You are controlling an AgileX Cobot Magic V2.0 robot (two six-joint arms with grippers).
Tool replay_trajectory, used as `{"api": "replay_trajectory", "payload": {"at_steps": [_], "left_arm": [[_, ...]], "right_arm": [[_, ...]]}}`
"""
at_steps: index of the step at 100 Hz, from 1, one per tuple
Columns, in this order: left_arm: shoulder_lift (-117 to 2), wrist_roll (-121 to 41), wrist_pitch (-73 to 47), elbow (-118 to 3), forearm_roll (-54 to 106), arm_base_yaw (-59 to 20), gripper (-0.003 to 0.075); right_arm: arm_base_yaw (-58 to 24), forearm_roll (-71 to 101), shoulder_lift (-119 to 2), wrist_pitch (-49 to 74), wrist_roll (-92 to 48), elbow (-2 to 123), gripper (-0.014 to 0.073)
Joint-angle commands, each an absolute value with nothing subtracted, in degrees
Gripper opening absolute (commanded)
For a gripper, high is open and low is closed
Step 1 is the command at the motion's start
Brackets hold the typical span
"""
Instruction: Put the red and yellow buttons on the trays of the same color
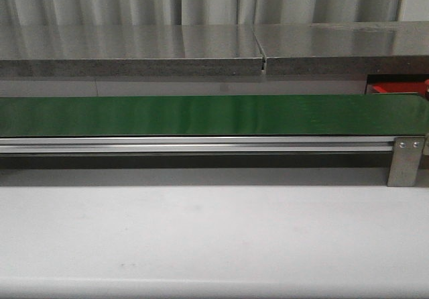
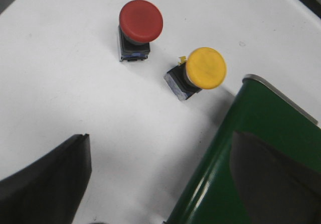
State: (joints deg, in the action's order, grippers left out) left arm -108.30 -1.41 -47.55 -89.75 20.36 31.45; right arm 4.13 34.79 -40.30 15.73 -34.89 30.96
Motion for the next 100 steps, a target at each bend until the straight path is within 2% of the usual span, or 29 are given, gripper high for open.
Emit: {"api": "replay_trajectory", "payload": {"at_steps": [1,47,100], "left_arm": [[-108.8,2.5,-47.1,-94.5,20.6,31.5,0.0564],[-122.9,9.8,-48.5,-111.1,17.7,31.5,0.0564],[-129.1,9.8,-39.3,-113.0,22.6,30.5,0.0564]], "right_arm": [[4.1,34.9,-40.0,12.0,-35.3,32.4,-0.0076],[4.1,34.9,-40.0,12.0,-35.3,32.4,-0.0076],[4.1,34.9,-40.0,12.0,-35.3,32.4,-0.0076]]}}
